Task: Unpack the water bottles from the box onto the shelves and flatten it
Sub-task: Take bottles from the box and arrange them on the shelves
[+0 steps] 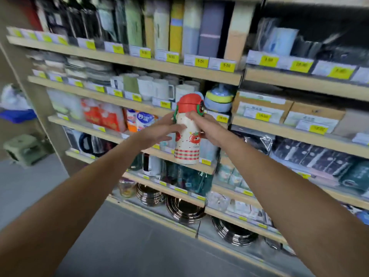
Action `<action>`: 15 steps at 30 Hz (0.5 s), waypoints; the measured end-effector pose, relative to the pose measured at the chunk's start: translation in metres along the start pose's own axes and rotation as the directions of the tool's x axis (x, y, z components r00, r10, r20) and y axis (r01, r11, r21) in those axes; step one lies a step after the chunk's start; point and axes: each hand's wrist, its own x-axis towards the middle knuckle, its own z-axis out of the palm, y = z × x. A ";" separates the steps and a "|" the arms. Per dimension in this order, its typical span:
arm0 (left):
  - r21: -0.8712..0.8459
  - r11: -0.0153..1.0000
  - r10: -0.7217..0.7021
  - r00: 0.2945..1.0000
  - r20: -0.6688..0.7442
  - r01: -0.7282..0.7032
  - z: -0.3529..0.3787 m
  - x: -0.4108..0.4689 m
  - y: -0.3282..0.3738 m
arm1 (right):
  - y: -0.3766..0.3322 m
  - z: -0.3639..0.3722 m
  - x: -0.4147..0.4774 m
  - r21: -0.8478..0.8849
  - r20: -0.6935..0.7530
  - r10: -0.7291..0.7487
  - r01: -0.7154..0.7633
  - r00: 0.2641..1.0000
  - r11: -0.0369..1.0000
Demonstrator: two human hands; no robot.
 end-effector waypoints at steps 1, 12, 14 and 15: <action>-0.003 1.000 0.006 1.000 -0.015 -0.006 -0.015 -0.001 0.003 | -0.012 0.015 0.013 0.010 0.007 -0.020 0.020 1.000 1.000; 0.119 0.990 0.099 0.976 -0.192 -0.077 -0.188 0.025 0.015 | -0.105 0.144 0.161 -0.064 0.026 -0.213 0.214 0.977 0.975; 0.160 0.983 0.118 0.970 -0.214 -0.084 -0.233 0.039 0.018 | -0.123 0.170 0.193 -0.077 0.045 -0.274 0.277 0.961 0.958; 0.165 0.984 0.108 0.968 -0.228 -0.071 -0.252 0.046 0.019 | -0.130 0.180 0.208 -0.083 0.041 -0.300 0.303 0.953 0.949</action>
